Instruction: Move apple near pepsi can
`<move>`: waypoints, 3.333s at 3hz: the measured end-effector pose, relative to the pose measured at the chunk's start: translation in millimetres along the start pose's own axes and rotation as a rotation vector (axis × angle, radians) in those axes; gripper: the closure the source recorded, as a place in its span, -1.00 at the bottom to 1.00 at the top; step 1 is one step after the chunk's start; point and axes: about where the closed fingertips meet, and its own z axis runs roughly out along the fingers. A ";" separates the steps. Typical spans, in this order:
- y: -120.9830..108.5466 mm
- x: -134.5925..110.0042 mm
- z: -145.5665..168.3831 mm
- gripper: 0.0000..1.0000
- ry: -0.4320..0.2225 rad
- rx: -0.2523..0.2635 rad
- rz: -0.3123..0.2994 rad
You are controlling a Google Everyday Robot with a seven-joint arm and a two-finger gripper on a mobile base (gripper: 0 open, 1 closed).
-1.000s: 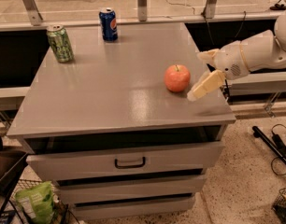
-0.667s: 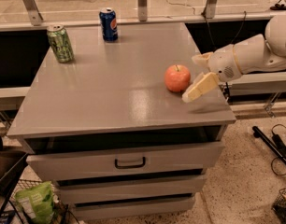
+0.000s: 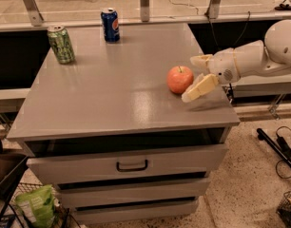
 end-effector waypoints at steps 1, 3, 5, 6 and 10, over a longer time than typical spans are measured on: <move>-6.2 -8.3 7.7 -1.00 -0.070 -0.022 -0.017; -5.0 -9.3 13.3 -0.16 -0.070 -0.031 -0.017; -3.5 -10.5 19.2 0.77 -0.071 -0.042 -0.017; -2.9 -11.0 21.9 1.00 -0.071 -0.046 -0.018; -61.5 -71.2 -6.2 1.00 -0.032 0.140 0.003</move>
Offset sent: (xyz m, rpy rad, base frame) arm 0.0072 0.0068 0.0027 0.0515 -0.0183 0.0249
